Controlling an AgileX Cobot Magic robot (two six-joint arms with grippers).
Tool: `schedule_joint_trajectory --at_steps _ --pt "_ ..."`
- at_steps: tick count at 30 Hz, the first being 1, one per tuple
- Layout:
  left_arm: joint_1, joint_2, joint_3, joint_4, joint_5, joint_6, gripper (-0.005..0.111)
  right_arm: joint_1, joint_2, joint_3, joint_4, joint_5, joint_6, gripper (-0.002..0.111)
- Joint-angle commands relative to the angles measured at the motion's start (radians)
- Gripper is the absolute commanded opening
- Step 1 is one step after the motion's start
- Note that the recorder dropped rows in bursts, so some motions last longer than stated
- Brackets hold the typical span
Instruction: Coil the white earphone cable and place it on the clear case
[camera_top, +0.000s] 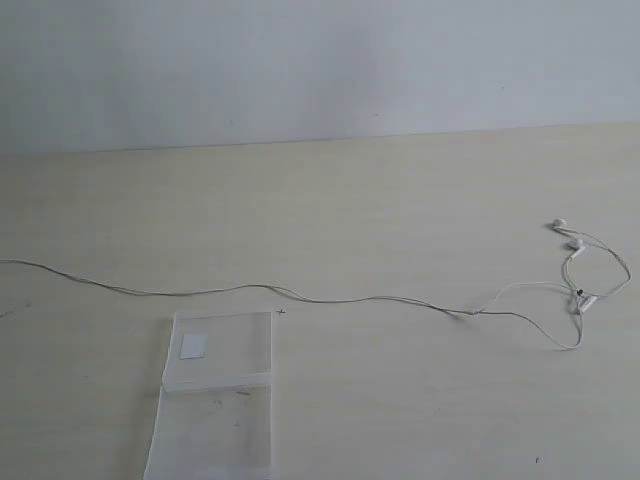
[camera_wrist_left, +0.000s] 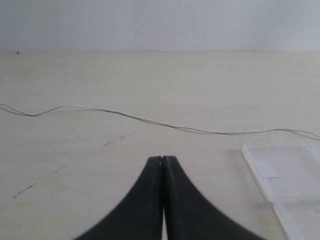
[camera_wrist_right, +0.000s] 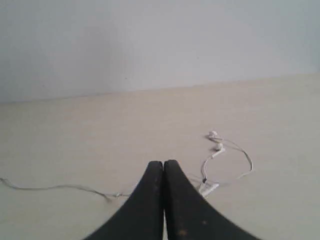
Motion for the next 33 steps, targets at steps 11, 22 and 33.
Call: schedule_joint_trajectory --at_steps 11,22,33 --pt "0.003 -0.006 0.002 -0.008 -0.011 0.000 0.000 -0.006 -0.006 0.004 -0.002 -0.552 -0.084 0.000" --pt "0.003 -0.006 0.002 -0.008 -0.011 0.000 0.000 -0.006 0.286 -0.462 0.159 -0.406 -0.338 0.000" --pt "0.003 -0.006 0.002 -0.008 -0.011 0.000 0.000 -0.006 0.848 -0.981 0.161 -0.192 -0.343 0.000"
